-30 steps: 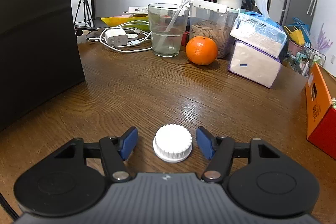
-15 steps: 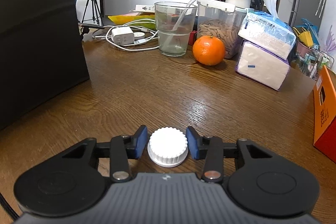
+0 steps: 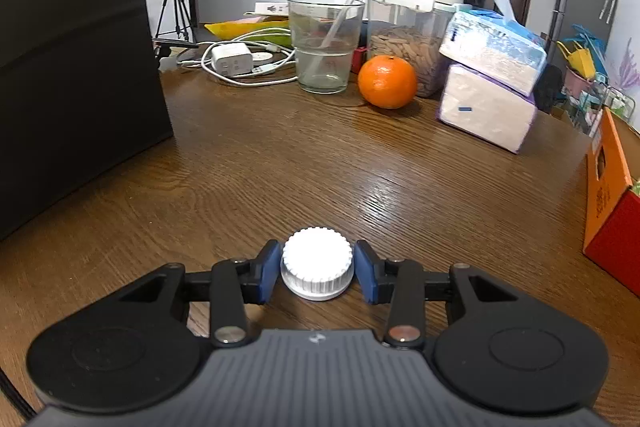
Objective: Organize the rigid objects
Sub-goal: 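Close the left gripper on the white cap while the right gripper closes on the lint brush handle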
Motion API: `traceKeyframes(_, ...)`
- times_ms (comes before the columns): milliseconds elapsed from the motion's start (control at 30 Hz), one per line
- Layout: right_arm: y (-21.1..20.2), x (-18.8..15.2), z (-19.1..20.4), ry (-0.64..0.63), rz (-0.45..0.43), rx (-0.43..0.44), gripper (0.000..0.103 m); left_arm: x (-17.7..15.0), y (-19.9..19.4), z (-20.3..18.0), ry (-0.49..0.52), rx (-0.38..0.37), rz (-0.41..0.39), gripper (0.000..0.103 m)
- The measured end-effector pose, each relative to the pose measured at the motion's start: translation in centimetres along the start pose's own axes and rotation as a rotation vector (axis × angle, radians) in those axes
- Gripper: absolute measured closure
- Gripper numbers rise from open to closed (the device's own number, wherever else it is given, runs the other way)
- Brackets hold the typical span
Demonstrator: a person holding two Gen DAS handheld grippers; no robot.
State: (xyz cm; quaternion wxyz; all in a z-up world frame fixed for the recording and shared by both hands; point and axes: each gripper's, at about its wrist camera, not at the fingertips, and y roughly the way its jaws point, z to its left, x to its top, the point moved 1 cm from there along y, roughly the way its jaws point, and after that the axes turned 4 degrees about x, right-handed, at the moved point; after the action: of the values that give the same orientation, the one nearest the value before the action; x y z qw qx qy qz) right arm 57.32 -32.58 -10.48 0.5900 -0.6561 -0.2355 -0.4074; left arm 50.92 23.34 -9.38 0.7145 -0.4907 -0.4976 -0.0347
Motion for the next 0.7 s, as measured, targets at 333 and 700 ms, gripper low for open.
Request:
traceKeyframes(333, 2.9, 1.1, -0.3, 0.011, 0.063, -0.027, 0.009, 0.1, -0.4, -0.1, 0.009, -0.013, -0.023, 0.062)
traceKeyframes(700, 4.5, 2.3, -0.7, 0.046, 0.066, -0.028, 0.039, 0.3, -0.7, -0.1, 0.011, -0.023, -0.036, 0.062)
